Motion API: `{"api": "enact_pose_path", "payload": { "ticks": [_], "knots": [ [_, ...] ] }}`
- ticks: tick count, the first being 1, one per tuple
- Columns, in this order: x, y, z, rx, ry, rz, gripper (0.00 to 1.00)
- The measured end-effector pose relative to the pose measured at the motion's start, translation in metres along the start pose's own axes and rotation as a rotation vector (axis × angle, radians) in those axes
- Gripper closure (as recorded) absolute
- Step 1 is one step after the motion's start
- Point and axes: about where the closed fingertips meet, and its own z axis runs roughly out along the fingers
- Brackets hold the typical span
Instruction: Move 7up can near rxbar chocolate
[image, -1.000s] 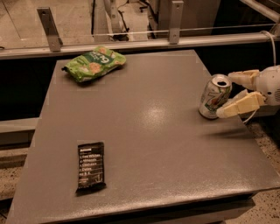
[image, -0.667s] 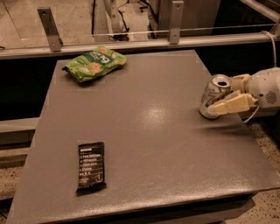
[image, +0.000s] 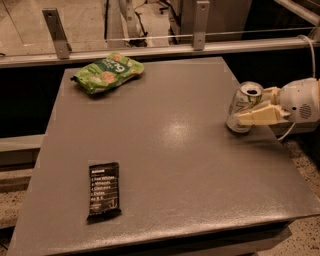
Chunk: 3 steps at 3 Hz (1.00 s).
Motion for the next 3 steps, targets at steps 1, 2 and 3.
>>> {"api": "enact_pose_path", "payload": {
  "ticks": [1,2,3],
  "knots": [
    [-0.036,0.000,-0.015,0.005,-0.033,-0.064,1.00],
    [-0.037,0.001,-0.014,0.002,-0.032,-0.065,1.00],
    [-0.047,0.023,-0.001,-0.056,-0.045,-0.077,1.00]
  ]
}}
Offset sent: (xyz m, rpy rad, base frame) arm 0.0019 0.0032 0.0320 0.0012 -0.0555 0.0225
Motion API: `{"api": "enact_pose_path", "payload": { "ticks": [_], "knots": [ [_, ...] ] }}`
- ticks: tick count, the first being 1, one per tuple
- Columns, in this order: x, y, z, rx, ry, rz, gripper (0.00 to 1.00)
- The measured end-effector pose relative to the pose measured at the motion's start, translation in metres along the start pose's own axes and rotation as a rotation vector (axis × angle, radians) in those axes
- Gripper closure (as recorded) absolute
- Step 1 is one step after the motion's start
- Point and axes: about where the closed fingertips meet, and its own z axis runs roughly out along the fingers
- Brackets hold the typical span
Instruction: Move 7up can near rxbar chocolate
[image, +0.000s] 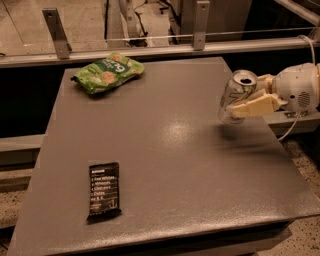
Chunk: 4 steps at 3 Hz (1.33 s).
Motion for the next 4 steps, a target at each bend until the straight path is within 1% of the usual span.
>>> {"api": "enact_pose_path", "payload": {
  "ticks": [1,2,4],
  "knots": [
    [-0.016,0.029,0.026,-0.072,-0.034,-0.011,1.00],
    [-0.033,0.057,0.060,-0.148,-0.069,-0.020,1.00],
    [-0.048,0.104,0.117,-0.267,-0.108,-0.016,1.00]
  ]
}}
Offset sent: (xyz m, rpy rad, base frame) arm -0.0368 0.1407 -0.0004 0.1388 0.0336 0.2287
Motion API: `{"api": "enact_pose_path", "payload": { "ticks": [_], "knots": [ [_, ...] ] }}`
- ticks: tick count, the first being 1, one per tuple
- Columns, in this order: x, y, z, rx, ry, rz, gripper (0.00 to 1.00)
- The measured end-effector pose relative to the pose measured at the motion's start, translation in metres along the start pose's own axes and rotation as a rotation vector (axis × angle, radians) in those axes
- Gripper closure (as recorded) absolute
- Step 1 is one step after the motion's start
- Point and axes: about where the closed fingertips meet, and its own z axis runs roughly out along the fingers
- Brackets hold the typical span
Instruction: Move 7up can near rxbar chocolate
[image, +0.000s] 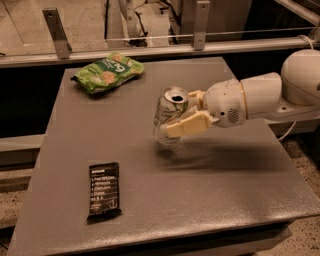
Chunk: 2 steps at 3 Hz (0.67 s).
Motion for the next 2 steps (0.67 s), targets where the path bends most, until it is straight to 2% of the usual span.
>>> {"api": "enact_pose_path", "payload": {
  "ticks": [1,2],
  "knots": [
    [0.001,0.016,0.026,-0.053,-0.008,0.006,1.00],
    [0.012,0.026,0.044,-0.080,0.009,0.016,1.00]
  ]
}}
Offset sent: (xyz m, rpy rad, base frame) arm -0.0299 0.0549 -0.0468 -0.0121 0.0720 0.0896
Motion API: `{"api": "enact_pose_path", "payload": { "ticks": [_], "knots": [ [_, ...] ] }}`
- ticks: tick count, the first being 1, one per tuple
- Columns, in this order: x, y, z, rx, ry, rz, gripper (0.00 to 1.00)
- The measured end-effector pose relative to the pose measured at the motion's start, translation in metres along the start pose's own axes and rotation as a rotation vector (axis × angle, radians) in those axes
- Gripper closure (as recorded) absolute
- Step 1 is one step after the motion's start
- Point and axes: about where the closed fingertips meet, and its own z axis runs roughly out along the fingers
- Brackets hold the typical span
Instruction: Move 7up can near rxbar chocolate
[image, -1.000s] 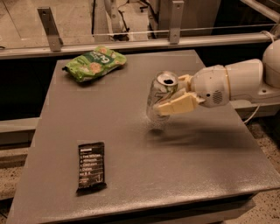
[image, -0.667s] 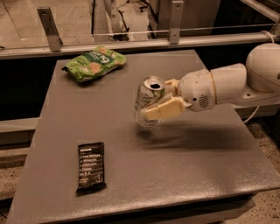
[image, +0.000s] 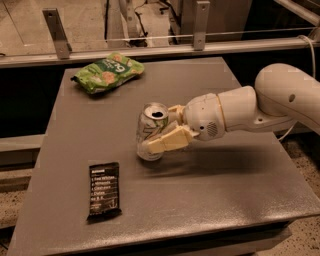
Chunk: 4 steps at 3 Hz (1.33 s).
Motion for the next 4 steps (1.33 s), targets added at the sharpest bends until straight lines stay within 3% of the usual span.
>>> {"api": "enact_pose_path", "payload": {
  "ticks": [1,2,4],
  "knots": [
    [0.006,0.009,0.016,-0.029,0.011,0.001,1.00],
    [0.007,0.017,0.030,-0.049,0.015,-0.015,0.85],
    [0.007,0.029,0.054,-0.077,0.004,-0.040,0.39]
  ]
}}
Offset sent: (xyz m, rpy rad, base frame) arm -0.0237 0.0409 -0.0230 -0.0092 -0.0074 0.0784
